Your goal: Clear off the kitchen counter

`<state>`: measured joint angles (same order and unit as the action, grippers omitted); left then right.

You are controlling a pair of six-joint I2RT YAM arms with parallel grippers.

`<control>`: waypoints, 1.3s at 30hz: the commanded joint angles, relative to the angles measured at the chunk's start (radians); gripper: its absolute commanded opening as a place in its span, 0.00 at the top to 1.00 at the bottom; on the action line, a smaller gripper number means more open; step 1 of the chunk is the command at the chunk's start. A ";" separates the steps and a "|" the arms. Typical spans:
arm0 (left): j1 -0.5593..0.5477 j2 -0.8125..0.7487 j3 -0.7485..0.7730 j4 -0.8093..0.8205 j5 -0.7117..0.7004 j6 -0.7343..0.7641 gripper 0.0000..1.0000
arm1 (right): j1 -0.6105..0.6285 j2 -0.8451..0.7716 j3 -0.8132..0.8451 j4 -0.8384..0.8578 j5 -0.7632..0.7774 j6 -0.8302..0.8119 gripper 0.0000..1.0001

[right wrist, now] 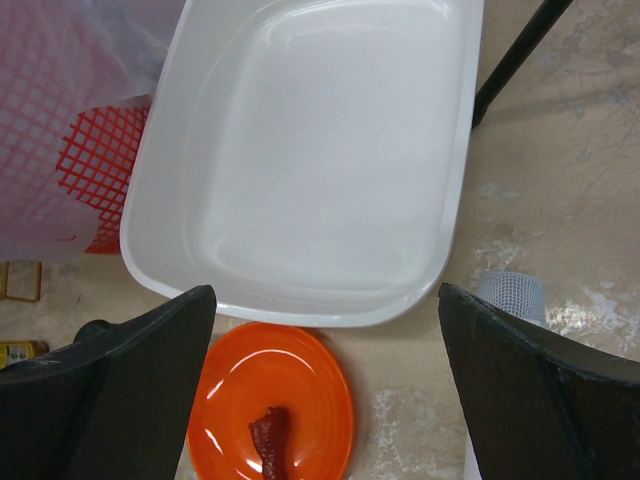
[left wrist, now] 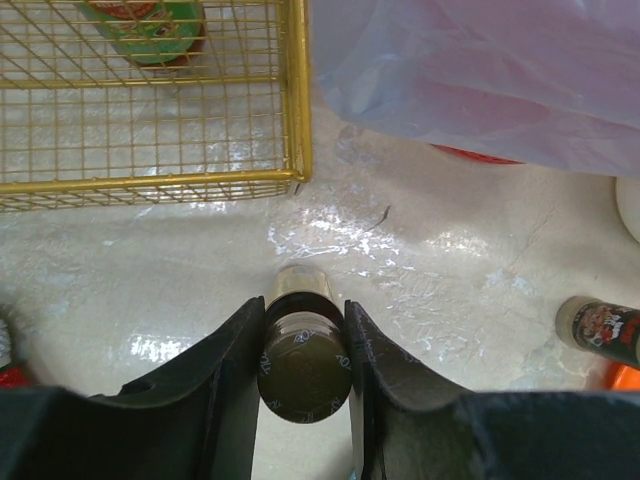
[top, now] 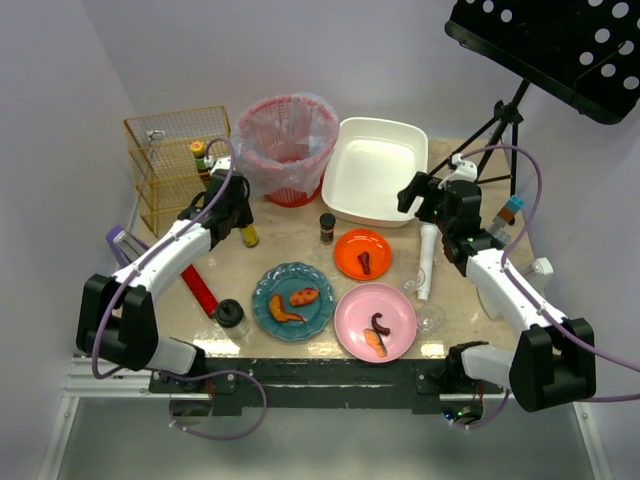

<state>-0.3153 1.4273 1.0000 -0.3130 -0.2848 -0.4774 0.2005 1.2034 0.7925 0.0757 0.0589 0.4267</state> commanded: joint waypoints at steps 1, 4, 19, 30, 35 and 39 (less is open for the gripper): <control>-0.004 -0.068 0.095 -0.055 -0.091 0.043 1.00 | -0.003 -0.016 0.022 0.032 -0.013 0.006 0.02; 0.008 -0.102 0.175 -0.115 -0.165 0.089 1.00 | -0.003 -0.016 0.024 0.032 -0.014 0.004 0.02; 0.343 -0.022 0.574 -0.213 -0.047 0.209 1.00 | -0.003 -0.041 0.065 -0.013 -0.056 0.009 0.02; 0.374 0.146 0.661 -0.006 -0.004 0.215 1.00 | -0.003 -0.080 0.033 -0.020 -0.056 0.018 0.02; 0.374 0.179 0.651 0.072 0.007 0.217 1.00 | -0.003 -0.087 0.025 -0.020 -0.051 0.018 0.02; 0.374 0.194 0.631 0.115 0.010 0.221 1.00 | -0.004 -0.082 0.028 -0.019 -0.054 0.018 0.02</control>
<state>0.0517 1.6272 1.6024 -0.3546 -0.2855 -0.2718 0.2005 1.1374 0.8143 0.0582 0.0086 0.4370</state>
